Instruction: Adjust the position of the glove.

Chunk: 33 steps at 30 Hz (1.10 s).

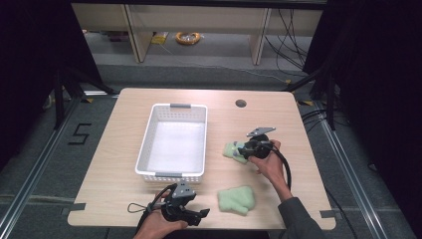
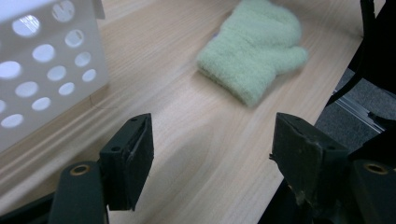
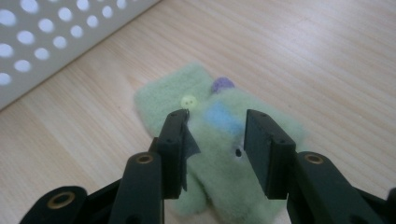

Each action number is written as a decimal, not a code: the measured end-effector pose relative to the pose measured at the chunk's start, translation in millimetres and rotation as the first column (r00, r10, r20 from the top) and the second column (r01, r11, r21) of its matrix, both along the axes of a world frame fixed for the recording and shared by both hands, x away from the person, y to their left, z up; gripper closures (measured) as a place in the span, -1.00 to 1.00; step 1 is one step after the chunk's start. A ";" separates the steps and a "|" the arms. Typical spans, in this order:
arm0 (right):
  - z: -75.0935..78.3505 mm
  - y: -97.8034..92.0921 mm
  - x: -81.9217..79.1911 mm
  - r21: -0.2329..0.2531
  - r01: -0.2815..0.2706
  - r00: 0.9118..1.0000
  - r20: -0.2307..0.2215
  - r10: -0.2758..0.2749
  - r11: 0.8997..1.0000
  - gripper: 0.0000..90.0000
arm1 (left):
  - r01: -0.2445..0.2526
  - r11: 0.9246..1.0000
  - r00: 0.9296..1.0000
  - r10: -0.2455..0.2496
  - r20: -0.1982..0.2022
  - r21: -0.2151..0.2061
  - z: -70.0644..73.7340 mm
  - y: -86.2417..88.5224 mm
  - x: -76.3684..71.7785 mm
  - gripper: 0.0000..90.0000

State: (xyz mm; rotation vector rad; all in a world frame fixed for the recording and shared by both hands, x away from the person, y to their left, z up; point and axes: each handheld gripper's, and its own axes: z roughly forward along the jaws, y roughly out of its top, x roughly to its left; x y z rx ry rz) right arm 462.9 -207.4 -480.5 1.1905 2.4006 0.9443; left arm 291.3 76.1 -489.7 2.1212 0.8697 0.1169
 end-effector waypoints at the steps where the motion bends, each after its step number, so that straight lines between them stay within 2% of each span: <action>1: -1.9 -0.2 1.9 -0.019 -0.012 1.000 0.005 0.012 1.000 0.34 | 0.007 1.000 1.000 -0.007 -0.003 0.003 -0.6 0.2 -0.6 -0.36; 2: -4.1 1.5 2.6 -0.004 0.005 1.000 -0.003 -0.005 1.000 0.34 | 0.009 1.000 1.000 -0.009 0.004 0.006 -0.9 0.1 -1.0 -0.37; 3: -5.7 0.8 4.1 -0.016 -0.001 1.000 -0.003 0.000 1.000 0.34 | 0.014 1.000 1.000 -0.014 0.006 0.009 -1.0 0.4 -1.1 -0.37; 4: -5.4 0.6 4.5 -0.018 0.004 1.000 -0.026 -0.004 1.000 0.36 | 0.007 1.000 1.000 -0.007 0.006 0.007 -1.4 0.2 -1.6 -0.38; 5: -8.0 0.7 5.8 -0.007 0.003 1.000 -0.010 -0.003 1.000 0.37 | 0.011 1.000 1.000 -0.011 0.009 0.012 -1.4 0.6 -1.6 -0.39; 6: -8.8 -0.5 6.9 -0.020 -0.011 1.000 -0.009 0.010 1.000 0.38 | 0.016 1.000 1.000 -0.016 0.015 0.013 -1.8 1.0 -1.2 -0.39; 8: -12.3 0.0 6.9 -0.011 -0.004 1.000 0.001 0.004 1.000 0.41 | 0.004 1.000 1.000 -0.004 0.016 0.006 -3.2 0.7 -2.0 -0.40; 9: -12.2 -0.4 6.5 -0.018 -0.001 1.000 -0.009 0.001 1.000 0.43 | 0.009 1.000 1.000 -0.009 0.021 0.027 -3.6 2.3 -1.1 -0.40; 11: -13.1 -1.9 7.0 -0.022 -0.010 1.000 -0.015 0.010 1.000 0.48 | 0.002 1.000 1.000 -0.002 0.001 0.008 -5.4 2.0 -2.3 -0.40; 12: -14.8 -2.9 8.8 -0.015 -0.023 1.000 -0.003 0.023 1.000 0.50 | -0.004 1.000 1.000 0.004 0.009 -0.002 -6.0 1.4 -2.3 -0.40; 13: -16.5 -2.9 8.8 -0.006 -0.012 1.000 0.003 0.012 1.000 0.54 | 0.005 1.000 1.000 -0.006 0.014 0.025 -5.7 3.5 -1.1 -0.40; 14: -16.4 -3.9 8.6 -0.006 -0.020 1.000 -0.010 0.020 1.000 0.57 | 0.015 1.000 1.000 -0.015 0.012 0.023 -5.4 4.1 -0.9 -0.40; 16: -17.7 -5.3 9.5 -0.007 -0.032 0.999 0.001 0.032 0.999 0.64 | -0.007 1.000 1.000 0.007 -0.003 0.006 -5.7 3.5 -1.8 -0.40; 17: -18.0 -6.3 10.4 -0.014 -0.047 0.999 0.008 0.047 0.999 0.68 | -0.009 1.000 1.000 0.009 0.004 -0.002 -5.7 3.1 -1.6 -0.40; 18: -20.3 -6.0 10.5 -0.009 -0.047 0.998 0.039 0.048 0.999 0.72 | -0.005 1.000 1.000 0.005 0.008 0.000 -5.7 3.4 -1.3 -0.40; 19: -18.8 -4.8 7.9 -0.002 -0.021 1.000 0.017 0.021 1.000 0.76 | -0.011 1.000 1.000 0.011 0.010 -0.003 -6.1 3.3 -1.1 -0.40; 20: -19.5 -5.1 7.7 -0.015 -0.024 0.999 0.025 0.024 1.000 0.79 | 0.003 1.000 1.000 -0.003 0.010 0.009 -5.7 4.7 -0.5 -0.40; 21: -19.7 -5.0 7.2 -0.008 -0.022 0.999 0.026 0.022 1.000 0.82 | 0.007 1.000 1.000 -0.008 0.010 0.015 -5.7 5.5 0.0 -0.40; 22: -18.3 -6.0 6.3 -0.018 -0.025 1.000 0.013 0.026 1.000 0.84 | 0.003 1.000 1.000 -0.003 0.009 0.010 -6.1 5.5 0.1 -0.40; 23: -21.0 -6.1 7.3 -0.010 -0.032 0.998 0.057 0.032 0.999 0.86 | -0.017 1.000 1.000 0.017 -0.005 -0.005 -6.9 4.6 -0.5 -0.40; 24: -19.2 -5.3 5.0 0.004 -0.014 1.000 0.022 0.014 1.000 0.87 | 0.000 1.000 1.000 0.000 0.010 0.019 -6.3 6.7 1.3 -0.40; 27: -16.4 -7.7 5.0 -0.021 -0.044 0.998 0.034 0.044 0.999 0.92 | -0.014 1.000 1.000 0.014 0.010 0.009 -7.1 7.4 1.5 -0.39; 29: -13.1 -8.5 4.2 -0.007 -0.041 0.999 0.034 0.041 0.999 0.93 | -0.020 1.000 1.000 0.020 0.000 -0.003 -7.6 8.0 1.7 -0.39; 31: -8.8 -10.7 2.9 0.004 -0.040 0.998 0.046 0.040 0.999 0.94 | -0.005 1.000 1.000 0.005 0.005 0.014 -7.0 10.7 3.1 -0.39; 33: -3.5 -13.2 0.4 0.019 -0.043 0.998 0.054 0.042 0.999 0.94 | -0.023 1.000 1.000 0.023 -0.006 -0.005 -8.2 10.4 3.1 -0.39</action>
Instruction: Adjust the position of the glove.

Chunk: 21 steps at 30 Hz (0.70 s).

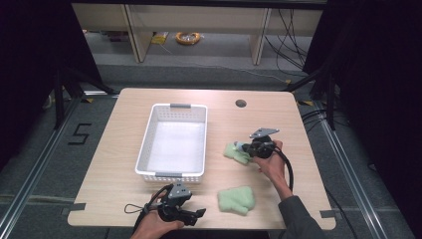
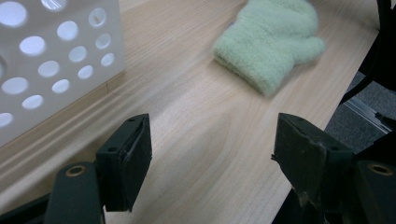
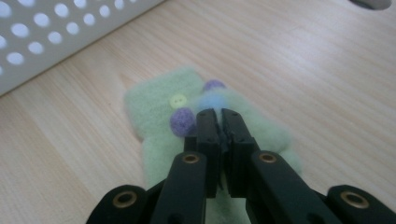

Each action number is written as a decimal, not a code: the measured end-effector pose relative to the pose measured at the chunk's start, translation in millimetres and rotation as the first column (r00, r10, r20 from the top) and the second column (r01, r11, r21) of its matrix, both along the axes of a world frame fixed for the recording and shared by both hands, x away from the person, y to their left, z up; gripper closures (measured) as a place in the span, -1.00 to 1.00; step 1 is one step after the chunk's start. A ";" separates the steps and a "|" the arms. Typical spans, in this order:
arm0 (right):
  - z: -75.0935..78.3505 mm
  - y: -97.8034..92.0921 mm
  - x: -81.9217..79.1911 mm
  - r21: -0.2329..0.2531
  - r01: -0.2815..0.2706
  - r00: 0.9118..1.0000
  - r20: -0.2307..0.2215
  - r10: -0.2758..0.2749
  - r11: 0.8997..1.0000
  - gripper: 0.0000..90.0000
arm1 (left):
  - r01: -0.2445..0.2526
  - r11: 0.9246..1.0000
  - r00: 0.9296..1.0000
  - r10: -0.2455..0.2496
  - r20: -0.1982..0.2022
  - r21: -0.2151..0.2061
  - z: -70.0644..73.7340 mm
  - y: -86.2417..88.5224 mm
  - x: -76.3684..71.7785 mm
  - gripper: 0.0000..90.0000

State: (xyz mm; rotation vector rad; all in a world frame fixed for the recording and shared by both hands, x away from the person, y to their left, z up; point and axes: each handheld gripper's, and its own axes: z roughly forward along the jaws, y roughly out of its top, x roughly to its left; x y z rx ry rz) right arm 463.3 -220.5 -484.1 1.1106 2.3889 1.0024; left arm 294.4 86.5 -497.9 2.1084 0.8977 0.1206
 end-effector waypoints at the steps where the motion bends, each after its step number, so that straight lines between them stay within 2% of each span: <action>1: 2.6 -0.9 -1.4 0.003 -0.003 1.000 0.003 0.003 1.000 0.94 | -0.006 1.000 1.000 0.005 0.008 0.011 -0.1 0.4 0.6 -0.39; 2: 5.5 -2.1 -2.7 0.011 -0.006 1.000 0.014 0.005 1.000 0.94 | 0.013 1.000 1.000 -0.013 0.008 0.014 0.4 1.4 0.9 -0.39; 3: 7.7 -3.0 -3.0 0.019 -0.023 0.999 0.047 0.022 1.000 0.94 | 0.001 1.000 1.000 -0.001 0.006 0.002 -0.2 0.3 0.5 -0.39; 4: 12.3 -3.1 -6.0 0.022 -0.021 0.999 0.030 0.020 1.000 0.94 | 0.000 1.000 1.000 0.000 0.007 0.001 -0.3 0.3 0.4 -0.39; 5: 14.4 -3.9 -6.4 0.032 -0.043 0.997 0.067 0.041 0.999 0.94 | -0.001 1.000 1.000 0.001 0.006 0.000 -0.2 0.3 0.3 -0.39; 6: 18.4 -4.1 -9.4 0.034 -0.046 0.997 0.060 0.043 0.998 0.94 | 0.009 1.000 1.000 -0.009 0.008 0.009 0.3 1.3 0.9 -0.39; 9: 26.3 -3.9 -17.3 0.042 -0.075 0.994 0.088 0.071 0.996 0.94 | -0.005 1.000 1.000 0.005 0.009 -0.006 0.4 1.5 1.0 -0.39; 10: 28.4 -3.9 -20.8 0.046 -0.081 0.992 0.096 0.077 0.996 0.94 | 0.002 1.000 1.000 -0.002 0.010 0.005 1.0 2.9 1.6 -0.39; 11: 30.8 -4.7 -23.7 0.044 -0.105 0.990 0.104 0.100 0.994 0.94 | -0.012 1.000 1.000 0.012 0.008 0.009 0.8 3.3 1.8 -0.39; 13: 35.4 -4.3 -32.9 0.065 -0.121 0.987 0.111 0.114 0.991 0.94 | -0.012 1.000 1.000 0.012 0.012 -0.003 0.8 4.0 2.3 -0.39; 14: 38.0 -4.2 -37.0 0.059 -0.141 0.984 0.115 0.133 0.988 0.94 | -0.017 1.000 1.000 0.017 0.011 -0.010 0.9 4.1 2.1 -0.39; 15: 40.4 -2.9 -42.7 0.066 -0.142 0.985 0.112 0.135 0.988 0.94 | -0.028 0.999 1.000 0.028 0.003 -0.015 1.1 4.3 1.7 -0.39; 16: 42.4 -1.9 -47.1 0.067 -0.156 0.982 0.115 0.148 0.985 0.94 | -0.016 1.000 1.000 0.016 0.016 0.011 1.7 6.5 3.1 -0.39; 17: 44.1 -0.1 -53.2 0.078 -0.165 0.982 0.104 0.156 0.983 0.94 | -0.027 1.000 1.000 0.027 0.010 -0.001 1.4 6.1 2.7 -0.39; 19: 45.8 0.7 -61.0 0.079 -0.192 0.975 0.131 0.181 0.978 0.94 | -0.033 0.999 0.999 0.033 0.002 -0.017 1.2 5.7 1.9 -0.39; 21: 45.1 2.2 -69.0 0.082 -0.222 0.969 0.127 0.211 0.972 0.94 | -0.032 0.999 0.999 0.032 0.002 -0.018 1.1 5.7 1.8 -0.39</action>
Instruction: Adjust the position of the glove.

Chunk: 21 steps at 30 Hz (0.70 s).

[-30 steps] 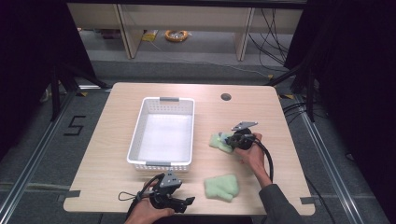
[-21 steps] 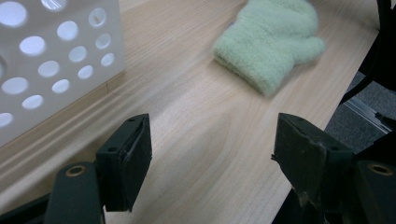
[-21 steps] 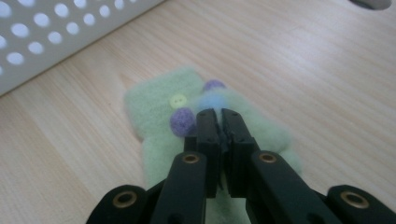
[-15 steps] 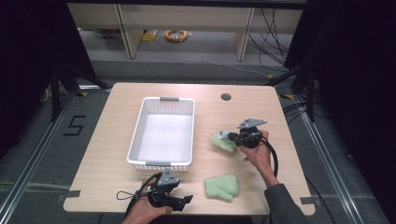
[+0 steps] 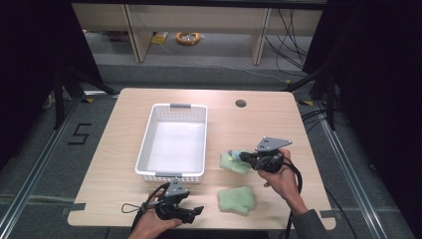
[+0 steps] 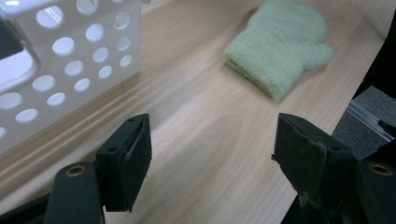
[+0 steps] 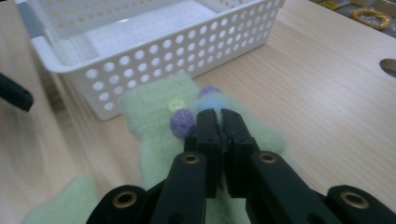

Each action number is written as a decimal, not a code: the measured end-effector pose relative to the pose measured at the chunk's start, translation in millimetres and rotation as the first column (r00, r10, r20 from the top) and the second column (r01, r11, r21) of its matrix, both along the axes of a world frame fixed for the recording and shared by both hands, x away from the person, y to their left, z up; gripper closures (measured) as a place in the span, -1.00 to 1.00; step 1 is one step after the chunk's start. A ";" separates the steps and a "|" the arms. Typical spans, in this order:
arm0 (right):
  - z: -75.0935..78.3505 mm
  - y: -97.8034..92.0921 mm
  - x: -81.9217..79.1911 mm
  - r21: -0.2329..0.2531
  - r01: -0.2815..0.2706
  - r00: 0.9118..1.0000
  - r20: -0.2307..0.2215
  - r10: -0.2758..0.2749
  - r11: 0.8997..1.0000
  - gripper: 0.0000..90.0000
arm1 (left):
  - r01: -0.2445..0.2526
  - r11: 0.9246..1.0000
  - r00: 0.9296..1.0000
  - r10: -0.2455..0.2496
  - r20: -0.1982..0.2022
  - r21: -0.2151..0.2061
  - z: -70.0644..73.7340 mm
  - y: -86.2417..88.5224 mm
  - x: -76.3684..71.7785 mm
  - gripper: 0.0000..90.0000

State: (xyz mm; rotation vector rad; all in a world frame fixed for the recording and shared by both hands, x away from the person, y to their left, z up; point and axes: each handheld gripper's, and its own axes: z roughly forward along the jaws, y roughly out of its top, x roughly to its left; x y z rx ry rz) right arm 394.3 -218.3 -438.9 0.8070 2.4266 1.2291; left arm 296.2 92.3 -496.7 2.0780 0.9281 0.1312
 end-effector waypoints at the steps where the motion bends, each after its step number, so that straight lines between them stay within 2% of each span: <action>1: -0.3 0.2 -5.3 0.007 0.015 1.000 -0.007 -0.015 1.000 0.94 | 0.002 1.000 1.000 -0.002 0.003 0.000 0.1 0.0 -0.1 -0.39; 4: -1.2 -1.2 -14.2 0.012 -0.018 1.000 -0.010 0.018 1.000 0.94 | 0.007 1.000 1.000 -0.007 0.004 0.000 0.1 -0.2 -0.3 -0.40; 9: -0.7 -2.4 -31.3 0.014 -0.034 0.999 -0.004 0.034 0.999 0.94 | -0.004 1.000 1.000 0.004 -0.005 -0.004 -0.4 -0.2 -0.3 -0.42; 14: 0.0 -4.8 -45.8 0.021 -0.048 0.999 0.000 0.048 0.999 0.94 | 0.015 1.000 1.000 -0.015 0.010 0.012 0.3 0.8 0.3 -0.43; 16: -0.7 -5.1 -51.2 0.024 -0.051 0.999 0.005 0.051 0.998 0.94 | 0.001 1.000 1.000 -0.001 0.000 0.002 -0.4 -0.2 -0.4 -0.43; 18: -1.5 -5.3 -57.6 0.028 -0.047 0.999 -0.011 0.048 0.998 0.94 | 0.000 1.000 1.000 0.000 -0.001 0.004 -1.0 -0.3 -0.1 -0.43; 19: -2.5 -5.6 -59.1 0.024 -0.063 0.998 -0.001 0.063 0.998 0.94 | 0.003 1.000 1.000 -0.003 -0.001 0.007 -1.3 -0.2 0.3 -0.43; 21: -4.4 -5.6 -64.8 0.024 -0.055 0.998 -0.007 0.056 0.998 0.94 | 0.002 1.000 1.000 -0.002 0.001 0.004 -1.5 -0.3 0.2 -0.43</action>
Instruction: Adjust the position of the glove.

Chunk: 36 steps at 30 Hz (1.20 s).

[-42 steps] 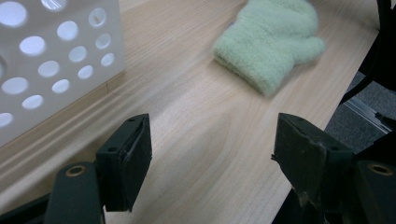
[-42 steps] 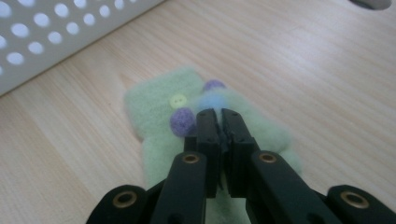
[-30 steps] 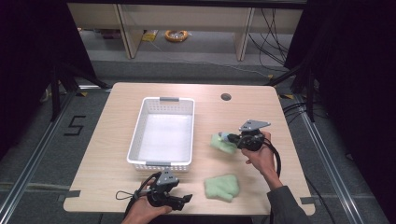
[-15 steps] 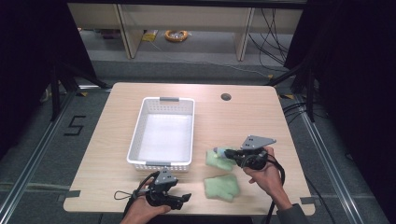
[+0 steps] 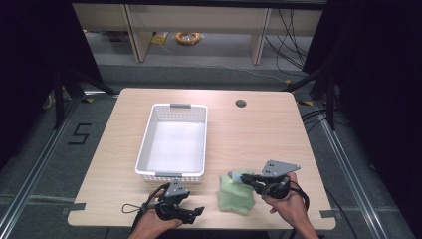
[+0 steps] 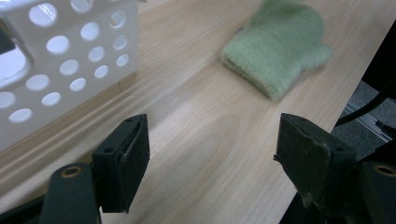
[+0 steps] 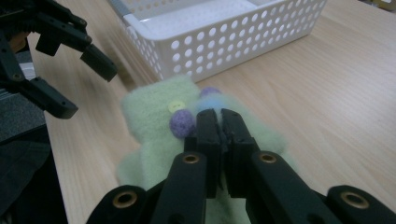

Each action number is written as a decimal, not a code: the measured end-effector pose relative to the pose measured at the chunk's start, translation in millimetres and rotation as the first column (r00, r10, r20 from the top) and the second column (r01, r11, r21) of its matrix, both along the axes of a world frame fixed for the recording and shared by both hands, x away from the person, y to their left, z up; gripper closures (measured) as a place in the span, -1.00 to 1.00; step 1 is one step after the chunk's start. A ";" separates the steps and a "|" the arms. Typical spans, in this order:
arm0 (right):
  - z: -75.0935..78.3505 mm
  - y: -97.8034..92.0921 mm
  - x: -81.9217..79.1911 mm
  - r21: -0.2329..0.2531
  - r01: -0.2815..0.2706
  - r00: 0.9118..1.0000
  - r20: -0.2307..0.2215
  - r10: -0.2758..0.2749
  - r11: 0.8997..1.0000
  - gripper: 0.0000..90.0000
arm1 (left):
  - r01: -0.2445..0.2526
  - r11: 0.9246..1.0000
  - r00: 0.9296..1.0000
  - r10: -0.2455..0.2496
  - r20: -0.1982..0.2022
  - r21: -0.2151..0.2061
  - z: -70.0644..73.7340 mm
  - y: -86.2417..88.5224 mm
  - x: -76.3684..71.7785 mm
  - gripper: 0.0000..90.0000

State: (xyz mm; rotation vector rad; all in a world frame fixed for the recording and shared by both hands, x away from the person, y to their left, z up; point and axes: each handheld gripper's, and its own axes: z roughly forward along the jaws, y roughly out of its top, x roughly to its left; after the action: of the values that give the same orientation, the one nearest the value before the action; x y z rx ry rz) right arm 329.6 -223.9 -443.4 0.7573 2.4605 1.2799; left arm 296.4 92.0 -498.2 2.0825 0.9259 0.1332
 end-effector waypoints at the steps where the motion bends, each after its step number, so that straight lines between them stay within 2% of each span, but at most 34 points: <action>1: -1.2 -0.9 -1.2 -0.002 -0.008 1.000 0.009 0.008 1.000 0.94 | 0.001 1.000 1.000 -0.001 0.000 0.000 0.0 0.0 0.0 -0.43; 2: -2.2 -0.9 -4.7 0.003 0.002 1.000 -0.009 -0.002 1.000 0.94 | 0.002 1.000 1.000 -0.002 0.001 0.001 -0.1 -0.1 0.0 -0.44; 4: -4.6 -0.7 -10.0 0.006 -0.005 1.000 -0.015 0.005 1.000 0.94 | 0.004 1.000 1.000 -0.004 -0.002 0.000 -0.1 -0.6 -0.5 -0.43; 5: -5.2 -1.4 -10.3 -0.001 -0.021 1.000 0.003 0.021 1.000 0.94 | 0.003 1.000 1.000 -0.003 -0.005 0.001 -0.2 -1.0 -0.8 -0.44; 7: -6.2 -1.4 -13.9 -0.010 -0.026 1.000 -0.010 0.026 1.000 0.94 | 0.012 1.000 1.000 -0.012 -0.004 0.002 -0.1 -0.9 -1.0 -0.44; 10: -9.1 -2.5 -16.0 -0.019 -0.034 0.999 0.008 0.034 0.999 0.94 | 0.020 1.000 1.000 -0.020 -0.002 0.003 -0.2 -0.5 -0.6 -0.44; 11: -9.9 -2.9 -17.2 -0.016 -0.033 0.999 -0.008 0.033 0.999 0.94 | 0.019 1.000 1.000 -0.019 -0.002 0.003 -0.3 -0.6 -0.6 -0.43; 13: -11.5 -3.5 -19.2 -0.014 -0.029 0.999 -0.014 0.029 0.999 0.94 | 0.020 1.000 1.000 -0.020 -0.002 0.003 -0.3 -0.6 -0.6 -0.43; 14: -12.2 -4.1 -18.7 -0.017 -0.040 0.999 0.000 0.040 0.999 0.94 | 0.020 1.000 1.000 -0.020 -0.002 0.003 -0.3 -0.7 -0.6 -0.43; 18: -15.1 -3.4 -19.8 -0.023 -0.055 0.998 -0.008 0.055 0.998 0.94 | 0.021 1.000 1.000 -0.021 -0.003 0.004 -0.5 -0.8 -0.6 -0.44; 19: -15.7 -2.5 -21.1 -0.017 -0.040 0.999 -0.014 0.040 0.999 0.94 | 0.021 1.000 1.000 -0.021 -0.003 0.003 -0.5 -0.9 -0.7 -0.44; 21: -16.2 -1.3 -20.7 -0.024 -0.058 0.998 -0.013 0.058 0.998 0.94 | 0.023 1.000 1.000 -0.023 -0.004 0.002 -0.8 -1.0 -0.5 -0.44; 23: -17.7 0.0 -20.6 -0.034 -0.070 0.997 -0.010 0.070 0.997 0.94 | 0.012 1.000 1.000 -0.012 -0.006 0.019 -1.5 -1.2 -0.5 -0.44; 24: -19.1 1.4 -21.8 -0.029 -0.068 0.997 -0.023 0.067 0.997 0.94 | 0.009 1.000 1.000 -0.009 -0.004 0.021 -2.2 -1.6 -0.2 -0.44; 26: -21.5 0.3 -18.9 -0.046 -0.086 0.996 -0.018 0.085 0.995 0.93 | 0.012 1.000 1.000 -0.012 -0.006 0.000 -1.9 -2.7 -1.2 -0.43; 28: -24.6 -1.1 -18.2 -0.045 -0.075 0.997 -0.030 0.074 0.996 0.93 | 0.023 1.000 1.000 -0.023 -0.002 0.013 -1.6 -1.6 -0.4 -0.44; 29: -25.9 -1.5 -17.2 -0.049 -0.087 0.996 -0.026 0.086 0.995 0.93 | 0.022 0.999 1.000 -0.022 0.004 0.027 -1.6 -1.1 0.3 -0.44; 31: -27.3 -1.1 -17.2 -0.047 -0.086 0.996 -0.032 0.085 0.995 0.92 | 0.017 1.000 1.000 -0.017 -0.002 0.001 -1.6 -2.5 -1.2 -0.43; 32: -28.0 -0.4 -16.8 -0.051 -0.095 0.995 -0.034 0.094 0.994 0.92 | 0.027 1.000 1.000 -0.027 -0.002 0.015 -1.3 -1.5 -0.6 -0.44; 36: -31.8 2.5 -17.9 -0.069 -0.095 0.995 -0.048 0.092 0.993 0.90 | 0.013 1.000 1.000 -0.013 -0.010 0.003 -1.8 -2.4 -1.4 -0.44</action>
State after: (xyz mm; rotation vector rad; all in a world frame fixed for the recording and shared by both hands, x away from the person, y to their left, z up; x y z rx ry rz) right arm 311.7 -221.5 -475.1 0.6678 2.5903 1.2124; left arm 295.0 89.6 -500.1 2.0934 0.9184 0.1182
